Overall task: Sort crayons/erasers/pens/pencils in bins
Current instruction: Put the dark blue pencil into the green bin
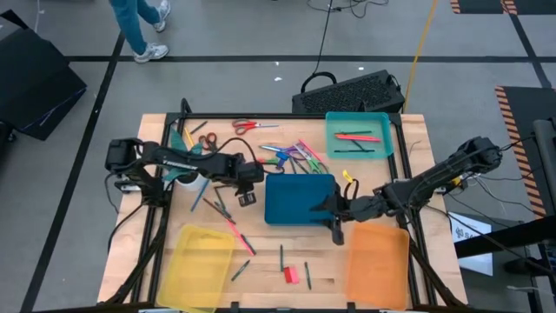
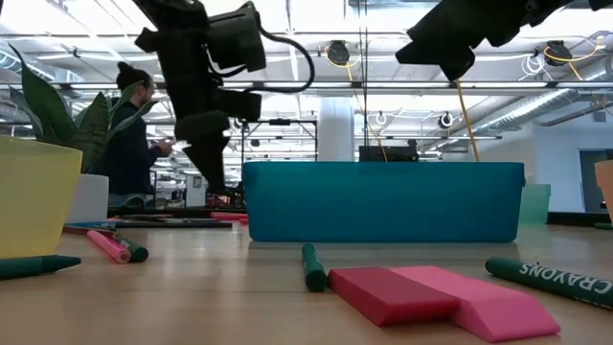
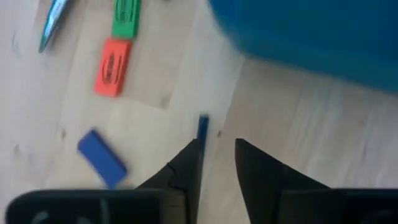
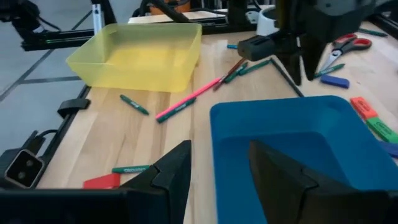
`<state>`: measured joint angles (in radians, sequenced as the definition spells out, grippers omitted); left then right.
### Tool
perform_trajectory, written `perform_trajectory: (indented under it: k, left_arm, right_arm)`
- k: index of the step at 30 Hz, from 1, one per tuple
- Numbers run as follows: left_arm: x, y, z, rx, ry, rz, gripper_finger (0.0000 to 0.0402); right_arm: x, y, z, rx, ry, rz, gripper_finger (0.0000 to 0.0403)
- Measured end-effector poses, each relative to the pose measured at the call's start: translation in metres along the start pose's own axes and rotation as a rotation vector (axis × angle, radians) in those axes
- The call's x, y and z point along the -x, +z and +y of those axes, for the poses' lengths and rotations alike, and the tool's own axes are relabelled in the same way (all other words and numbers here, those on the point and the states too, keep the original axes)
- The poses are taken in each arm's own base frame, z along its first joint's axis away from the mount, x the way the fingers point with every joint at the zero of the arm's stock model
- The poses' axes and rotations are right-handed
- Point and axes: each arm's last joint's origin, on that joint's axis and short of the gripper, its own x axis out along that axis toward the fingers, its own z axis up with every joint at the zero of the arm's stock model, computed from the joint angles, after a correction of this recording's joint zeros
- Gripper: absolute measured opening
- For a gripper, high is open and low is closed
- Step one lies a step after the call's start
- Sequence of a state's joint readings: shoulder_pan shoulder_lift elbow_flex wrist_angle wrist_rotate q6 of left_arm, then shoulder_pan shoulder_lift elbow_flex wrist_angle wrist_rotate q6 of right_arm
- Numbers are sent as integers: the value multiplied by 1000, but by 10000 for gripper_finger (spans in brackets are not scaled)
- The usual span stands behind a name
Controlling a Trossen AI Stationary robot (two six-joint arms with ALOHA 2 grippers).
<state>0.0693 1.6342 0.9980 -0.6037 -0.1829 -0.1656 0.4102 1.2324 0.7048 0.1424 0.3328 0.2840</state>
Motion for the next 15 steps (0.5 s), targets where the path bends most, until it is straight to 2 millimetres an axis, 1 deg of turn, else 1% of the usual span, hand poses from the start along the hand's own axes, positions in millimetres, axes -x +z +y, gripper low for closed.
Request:
perform_trajectory:
  k: [3, 7, 9, 11, 15]
  left_arm:
    - [-5, -12, 3, 7, -12, -66, 87]
    - [-18, -38, 8, 42, -21, -179, 86]
    - [-22, -47, 9, 53, -35, -278, 86]
    - [-28, -57, 10, 27, -44, -366, 86]
    - [-42, -82, 13, -26, -53, -416, 86]
  right_arm:
    - [1, -1, 3, -10, 9, 8, 150]
    - [1, -2, 4, -46, 11, 11, 150]
    - [1, -2, 4, -56, 7, 13, 150]
    - [1, -2, 3, -67, 2, 11, 150]
    - [0, -1, 0, -109, -37, -2, 150]
